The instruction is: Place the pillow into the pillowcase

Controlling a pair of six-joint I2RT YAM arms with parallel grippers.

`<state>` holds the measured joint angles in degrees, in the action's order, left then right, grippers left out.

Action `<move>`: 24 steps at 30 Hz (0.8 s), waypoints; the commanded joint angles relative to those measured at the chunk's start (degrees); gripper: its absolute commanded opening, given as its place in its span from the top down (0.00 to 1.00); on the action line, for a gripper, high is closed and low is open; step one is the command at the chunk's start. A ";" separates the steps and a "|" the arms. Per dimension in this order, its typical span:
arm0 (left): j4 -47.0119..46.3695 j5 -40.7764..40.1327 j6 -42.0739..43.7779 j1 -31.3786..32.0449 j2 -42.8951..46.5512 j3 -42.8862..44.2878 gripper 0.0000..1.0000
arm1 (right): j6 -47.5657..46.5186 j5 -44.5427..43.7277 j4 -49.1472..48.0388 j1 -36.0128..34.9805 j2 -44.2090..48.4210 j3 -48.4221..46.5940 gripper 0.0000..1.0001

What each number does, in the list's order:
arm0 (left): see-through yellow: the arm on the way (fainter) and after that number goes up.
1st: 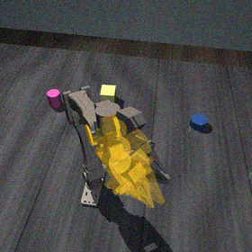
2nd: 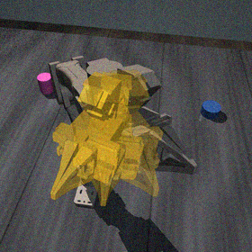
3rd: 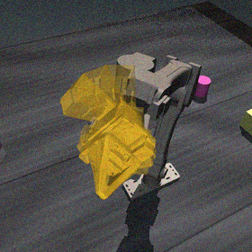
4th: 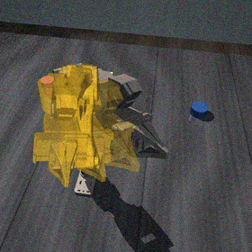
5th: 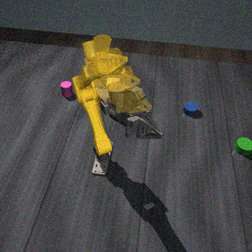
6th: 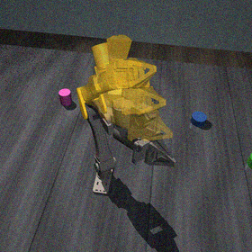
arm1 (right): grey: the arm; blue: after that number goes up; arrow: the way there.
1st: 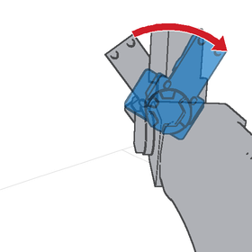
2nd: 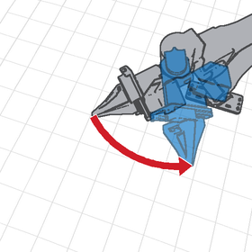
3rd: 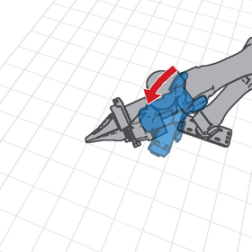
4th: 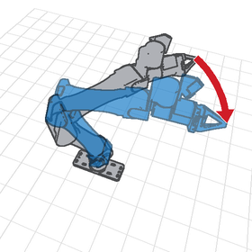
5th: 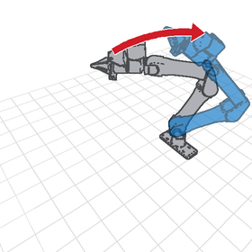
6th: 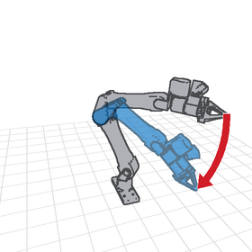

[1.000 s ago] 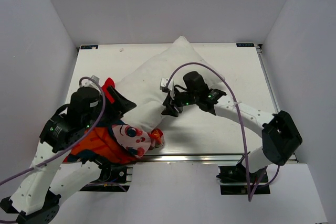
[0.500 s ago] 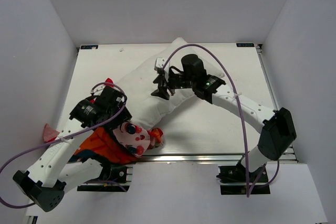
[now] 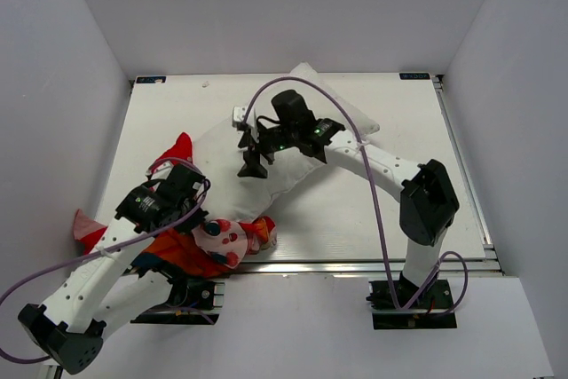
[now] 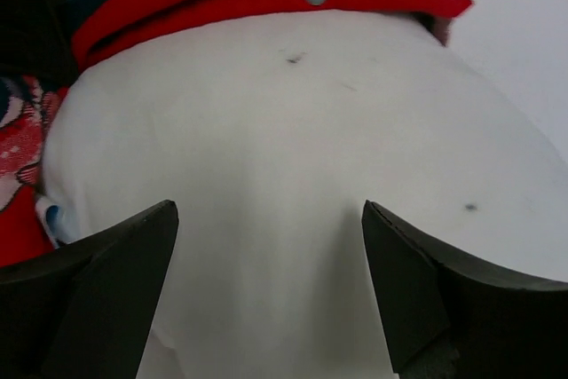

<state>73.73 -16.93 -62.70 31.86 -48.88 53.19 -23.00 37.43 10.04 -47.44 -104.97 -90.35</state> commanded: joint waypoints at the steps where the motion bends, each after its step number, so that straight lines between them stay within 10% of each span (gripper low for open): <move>1: -0.17 -0.82 -1.11 0.13 1.59 4.36 1.00 | -4.94 4.93 4.54 -2.65 0.47 -1.86 0.11; 8: -3.94 1.01 0.56 0.14 -0.68 12.46 1.00 | -7.41 -8.94 0.62 -10.47 -4.79 3.76 0.15; 16: -13.15 2.16 3.46 0.14 -6.39 19.40 1.00 | 2.78 -12.30 -0.46 -11.89 -11.93 2.54 1.00; 24: -29.60 13.66 5.92 0.05 -12.11 21.96 1.00 | 34.04 2.27 -6.16 -8.46 -14.64 -5.00 1.00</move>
<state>59.70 -11.70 -57.34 31.22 -60.51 71.44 -6.94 30.63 4.91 -56.21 -115.63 -91.79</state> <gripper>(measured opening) 0.141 0.036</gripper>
